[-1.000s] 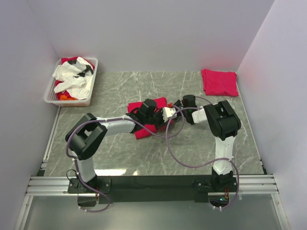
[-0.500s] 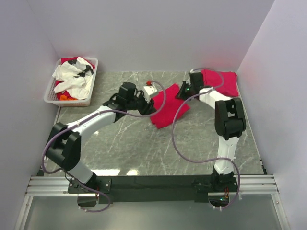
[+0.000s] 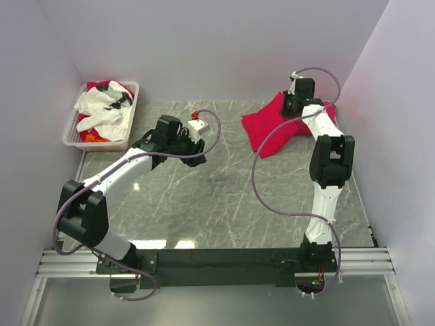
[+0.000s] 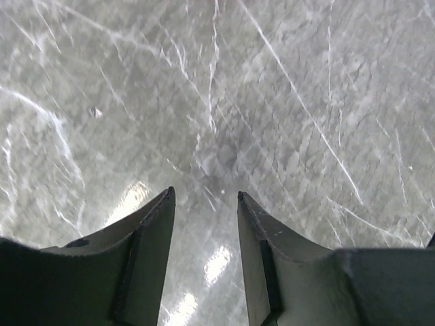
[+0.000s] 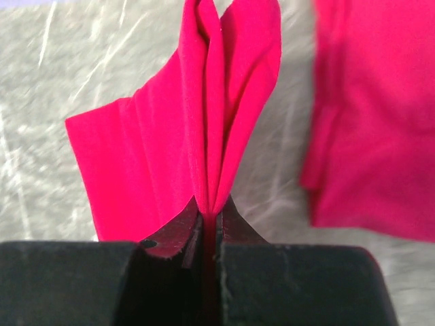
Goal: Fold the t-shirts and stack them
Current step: Neatly place the folded tshirt to the corner
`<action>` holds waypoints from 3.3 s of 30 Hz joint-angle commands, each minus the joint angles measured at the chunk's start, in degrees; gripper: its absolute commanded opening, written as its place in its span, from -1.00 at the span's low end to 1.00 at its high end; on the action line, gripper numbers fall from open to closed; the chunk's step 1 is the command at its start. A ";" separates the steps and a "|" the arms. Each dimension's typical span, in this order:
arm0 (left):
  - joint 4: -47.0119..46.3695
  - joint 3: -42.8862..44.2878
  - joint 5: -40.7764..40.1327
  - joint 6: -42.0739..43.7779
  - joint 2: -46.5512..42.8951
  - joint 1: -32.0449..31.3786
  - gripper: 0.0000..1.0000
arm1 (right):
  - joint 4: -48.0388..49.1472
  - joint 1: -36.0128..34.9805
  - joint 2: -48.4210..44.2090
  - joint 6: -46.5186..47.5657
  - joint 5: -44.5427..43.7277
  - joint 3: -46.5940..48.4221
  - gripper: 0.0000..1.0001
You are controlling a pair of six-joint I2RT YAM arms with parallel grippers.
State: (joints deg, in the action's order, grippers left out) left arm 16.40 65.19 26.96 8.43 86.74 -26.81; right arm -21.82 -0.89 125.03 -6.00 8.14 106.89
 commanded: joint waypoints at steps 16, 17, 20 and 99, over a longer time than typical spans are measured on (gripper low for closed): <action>3.02 -0.41 -1.03 -1.22 -0.43 0.26 0.50 | 6.71 3.78 3.02 8.99 -6.38 14.13 -1.00; 3.11 -0.41 -1.03 -1.13 -0.52 0.26 0.63 | 6.71 4.05 3.20 9.08 -6.38 14.74 -1.00; 3.46 -0.41 -0.86 -0.96 -0.34 0.26 0.66 | 6.71 4.58 3.46 9.60 -6.30 16.24 -1.00; 13.65 5.65 6.70 -1.48 2.56 6.41 0.99 | 2.32 18.11 8.39 31.49 -8.76 15.56 -0.71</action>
State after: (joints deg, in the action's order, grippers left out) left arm 30.28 69.14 31.29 7.22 90.72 -21.32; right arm -15.14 17.45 137.53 26.70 -3.27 125.03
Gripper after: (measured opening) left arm 0.994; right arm 0.167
